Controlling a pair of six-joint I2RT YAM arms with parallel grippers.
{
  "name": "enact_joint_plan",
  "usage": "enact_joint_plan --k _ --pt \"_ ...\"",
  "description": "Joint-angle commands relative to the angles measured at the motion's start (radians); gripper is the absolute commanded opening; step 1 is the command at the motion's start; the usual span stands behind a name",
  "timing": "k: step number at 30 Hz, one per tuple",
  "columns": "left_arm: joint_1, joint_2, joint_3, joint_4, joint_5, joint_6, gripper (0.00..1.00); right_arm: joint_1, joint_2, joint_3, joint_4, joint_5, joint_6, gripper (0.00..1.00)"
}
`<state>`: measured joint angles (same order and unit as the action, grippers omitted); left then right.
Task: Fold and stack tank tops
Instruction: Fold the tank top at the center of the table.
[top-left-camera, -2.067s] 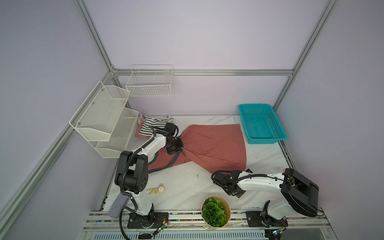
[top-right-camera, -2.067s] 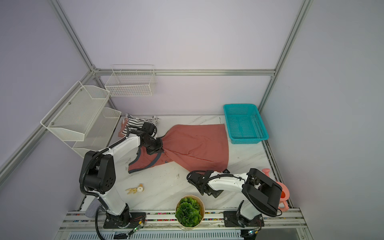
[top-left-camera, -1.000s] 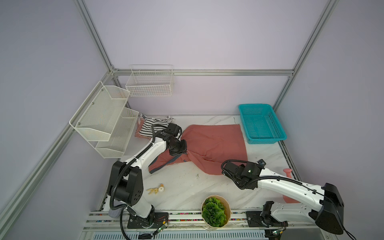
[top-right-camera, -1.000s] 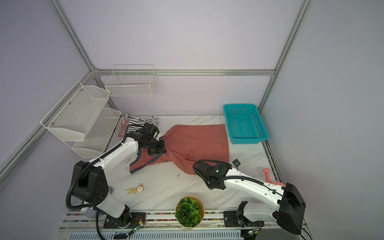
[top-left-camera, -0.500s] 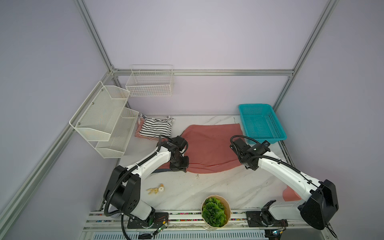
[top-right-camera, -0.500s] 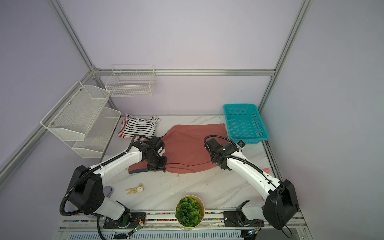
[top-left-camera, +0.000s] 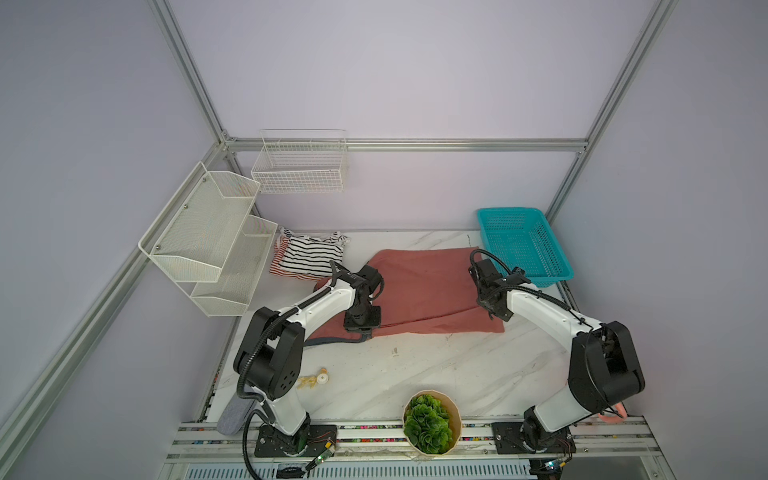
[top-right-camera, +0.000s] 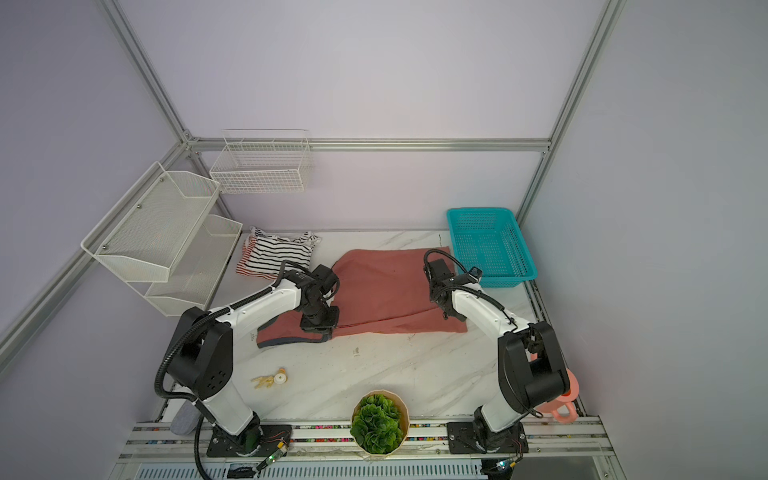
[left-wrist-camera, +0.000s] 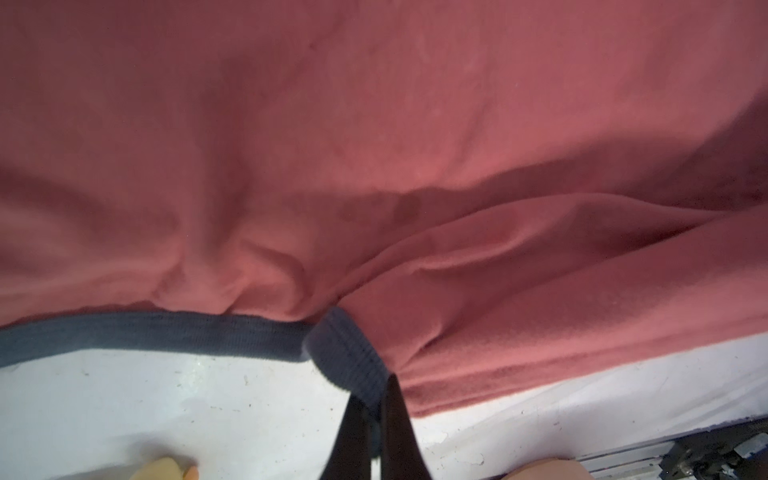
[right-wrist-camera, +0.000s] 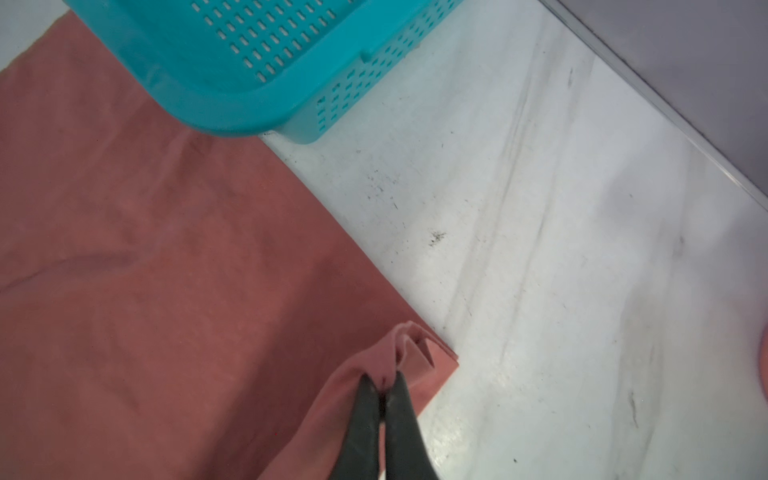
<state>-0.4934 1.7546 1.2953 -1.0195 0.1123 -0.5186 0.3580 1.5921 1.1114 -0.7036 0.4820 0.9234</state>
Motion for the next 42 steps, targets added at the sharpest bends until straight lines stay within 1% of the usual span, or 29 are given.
enact_joint_plan --k 1,6,13,25,29,31,32,34,36,38,40,42 --pt "0.003 0.029 0.136 -0.04 -0.042 0.041 0.0 -0.029 0.026 0.032 0.048 -0.008 -0.079 0.0" --pt "0.005 0.093 0.238 -0.082 -0.064 0.065 0.0 -0.063 0.07 0.043 0.088 -0.034 -0.125 0.0" --pt "0.019 0.167 0.332 -0.134 -0.1 0.097 0.0 -0.084 0.143 0.068 0.117 -0.062 -0.157 0.0" --pt "0.041 0.263 0.421 -0.152 -0.095 0.115 0.0 -0.1 0.21 0.105 0.142 -0.095 -0.175 0.0" --pt "0.051 0.277 0.451 -0.155 -0.097 0.111 0.08 -0.1 0.203 0.101 0.157 -0.109 -0.173 0.19" --pt "0.057 0.284 0.468 -0.153 -0.097 0.103 0.13 -0.1 0.197 0.101 0.161 -0.112 -0.171 0.23" --pt "0.059 0.289 0.475 -0.153 -0.096 0.1 0.14 -0.1 0.193 0.103 0.161 -0.112 -0.17 0.24" --pt "0.061 0.301 0.491 -0.154 -0.093 0.095 0.16 -0.099 0.186 0.106 0.159 -0.112 -0.169 0.28" --pt "0.062 0.311 0.506 -0.153 -0.087 0.092 0.2 -0.1 0.179 0.111 0.159 -0.113 -0.168 0.33" --pt "0.064 0.322 0.518 -0.153 -0.085 0.088 0.26 -0.099 0.168 0.112 0.158 -0.115 -0.168 0.37" --pt "0.065 0.327 0.529 -0.154 -0.085 0.084 0.29 -0.1 0.156 0.112 0.158 -0.118 -0.168 0.41" --pt "0.07 0.329 0.537 -0.153 -0.097 0.079 0.36 -0.1 0.139 0.11 0.158 -0.124 -0.167 0.47"
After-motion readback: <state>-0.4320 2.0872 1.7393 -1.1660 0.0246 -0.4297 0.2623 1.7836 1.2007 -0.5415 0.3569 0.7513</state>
